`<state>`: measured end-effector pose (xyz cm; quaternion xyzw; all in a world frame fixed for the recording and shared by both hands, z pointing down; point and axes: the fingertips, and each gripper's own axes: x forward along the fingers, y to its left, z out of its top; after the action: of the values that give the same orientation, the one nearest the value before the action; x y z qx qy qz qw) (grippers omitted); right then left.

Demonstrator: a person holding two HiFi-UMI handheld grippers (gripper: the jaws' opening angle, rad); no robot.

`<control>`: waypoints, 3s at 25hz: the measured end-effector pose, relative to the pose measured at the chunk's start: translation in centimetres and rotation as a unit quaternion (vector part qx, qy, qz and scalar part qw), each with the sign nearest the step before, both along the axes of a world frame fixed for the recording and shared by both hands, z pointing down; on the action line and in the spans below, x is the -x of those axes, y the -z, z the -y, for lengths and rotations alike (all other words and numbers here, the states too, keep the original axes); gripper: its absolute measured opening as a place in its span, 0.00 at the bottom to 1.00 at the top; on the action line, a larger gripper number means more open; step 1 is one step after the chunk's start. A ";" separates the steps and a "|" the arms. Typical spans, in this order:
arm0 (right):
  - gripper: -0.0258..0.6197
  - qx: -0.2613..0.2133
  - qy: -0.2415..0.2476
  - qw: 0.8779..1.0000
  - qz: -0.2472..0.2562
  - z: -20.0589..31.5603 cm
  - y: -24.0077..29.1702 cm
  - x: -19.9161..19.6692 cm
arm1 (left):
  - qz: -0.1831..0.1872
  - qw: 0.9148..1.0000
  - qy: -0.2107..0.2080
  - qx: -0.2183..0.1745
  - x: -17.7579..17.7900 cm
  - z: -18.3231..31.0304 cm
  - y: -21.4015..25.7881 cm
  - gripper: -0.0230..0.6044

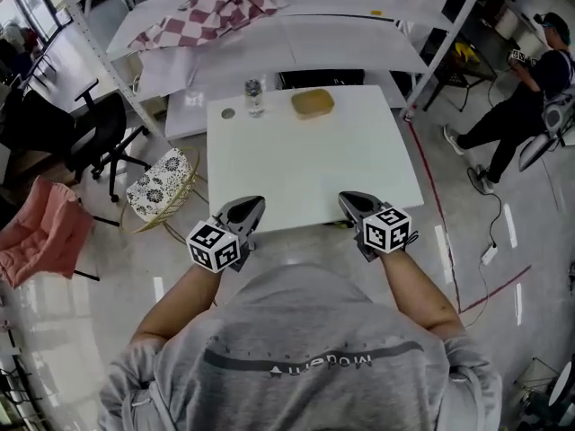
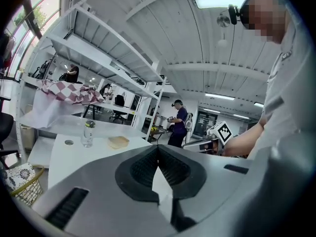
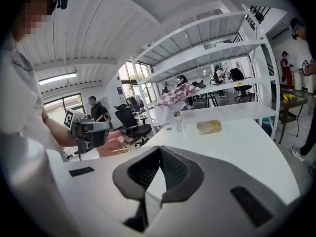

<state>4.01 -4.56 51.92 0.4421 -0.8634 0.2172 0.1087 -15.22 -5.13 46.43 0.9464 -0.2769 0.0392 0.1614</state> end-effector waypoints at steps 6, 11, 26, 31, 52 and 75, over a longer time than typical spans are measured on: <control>0.08 0.015 -0.006 1.000 -0.004 3.7 0.0 1.5 | -0.004 1.000 -0.007 0.009 1.7 4.6 0.1 0.05; 0.08 0.027 -0.004 1.000 -0.009 6.4 -1.0 1.0 | -0.005 1.000 -0.001 0.018 1.9 7.4 -0.8 0.05; 0.08 0.050 0.105 0.993 0.019 20.3 -4.1 -5.2 | 0.023 0.993 0.111 0.037 -5.6 16.9 -3.0 0.05; 0.08 0.089 0.139 0.985 0.041 24.3 -6.3 -6.9 | 0.024 0.986 0.150 0.070 -9.3 20.2 -5.1 0.05; 0.29 0.235 0.035 0.943 0.233 33.9 -12.3 -4.6 | 0.004 0.994 0.065 0.088 -11.9 28.0 -11.1 0.05; 0.39 0.327 -0.045 0.878 0.346 36.8 -16.6 -3.1 | -0.021 0.993 0.054 0.104 -12.5 28.9 -14.2 0.05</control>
<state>7.12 -41.39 68.48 0.3163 -0.7053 0.6308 -0.0679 -2.74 -34.06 60.67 0.9088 -0.3183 0.0391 0.2670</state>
